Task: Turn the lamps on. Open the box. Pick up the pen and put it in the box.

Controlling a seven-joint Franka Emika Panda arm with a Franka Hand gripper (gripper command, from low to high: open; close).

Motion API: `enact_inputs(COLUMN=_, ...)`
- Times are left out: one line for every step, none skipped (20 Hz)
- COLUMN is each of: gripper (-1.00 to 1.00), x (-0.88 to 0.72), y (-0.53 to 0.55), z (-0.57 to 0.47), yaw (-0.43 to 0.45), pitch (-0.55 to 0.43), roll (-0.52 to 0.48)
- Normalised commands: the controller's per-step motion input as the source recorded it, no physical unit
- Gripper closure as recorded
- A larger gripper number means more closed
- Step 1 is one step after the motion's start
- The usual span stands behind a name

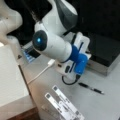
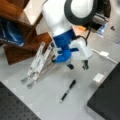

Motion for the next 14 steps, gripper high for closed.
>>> enact_inputs(gripper=-1.00, x=-0.22, y=0.27, z=-0.13, yaw=-0.156, pitch=-0.142, roll=0.232)
enact_inputs(gripper=-1.00, x=-0.23, y=0.25, z=-0.11, yaw=-0.150, pitch=-0.139, roll=0.206)
enact_inputs(gripper=-1.00, x=-0.24, y=0.24, z=-0.11, yaw=-0.141, pitch=-0.125, roll=0.191)
enact_inputs(gripper=-1.00, x=-0.24, y=0.22, z=-0.11, yaw=-0.135, pitch=-0.120, roll=0.174)
enact_inputs(gripper=-1.00, x=-0.26, y=0.22, z=-0.12, yaw=-0.126, pitch=-0.113, roll=0.159)
enact_inputs(gripper=-1.00, x=-0.26, y=0.22, z=-0.13, yaw=-0.114, pitch=-0.103, roll=0.142)
enact_inputs(gripper=-1.00, x=-0.28, y=0.24, z=-0.16, yaw=-0.085, pitch=-0.086, roll=0.142)
enact_inputs(gripper=-1.00, x=-0.29, y=0.23, z=-0.17, yaw=-0.078, pitch=-0.083, roll=0.135)
enact_inputs(gripper=-1.00, x=-0.31, y=0.24, z=-0.18, yaw=-0.065, pitch=-0.080, roll=0.136)
enact_inputs(gripper=-1.00, x=-0.33, y=0.24, z=-0.20, yaw=-0.040, pitch=-0.073, roll=0.140)
enact_inputs(gripper=-1.00, x=-0.35, y=0.25, z=-0.24, yaw=-0.028, pitch=-0.073, roll=0.136)
enact_inputs(gripper=-1.00, x=-0.35, y=0.24, z=-0.25, yaw=-0.032, pitch=-0.079, roll=0.132)
enact_inputs(gripper=-1.00, x=-0.35, y=0.24, z=-0.27, yaw=-0.019, pitch=-0.093, roll=0.149)
enact_inputs(gripper=-1.00, x=-0.35, y=0.23, z=-0.29, yaw=-0.014, pitch=-0.104, roll=0.166)
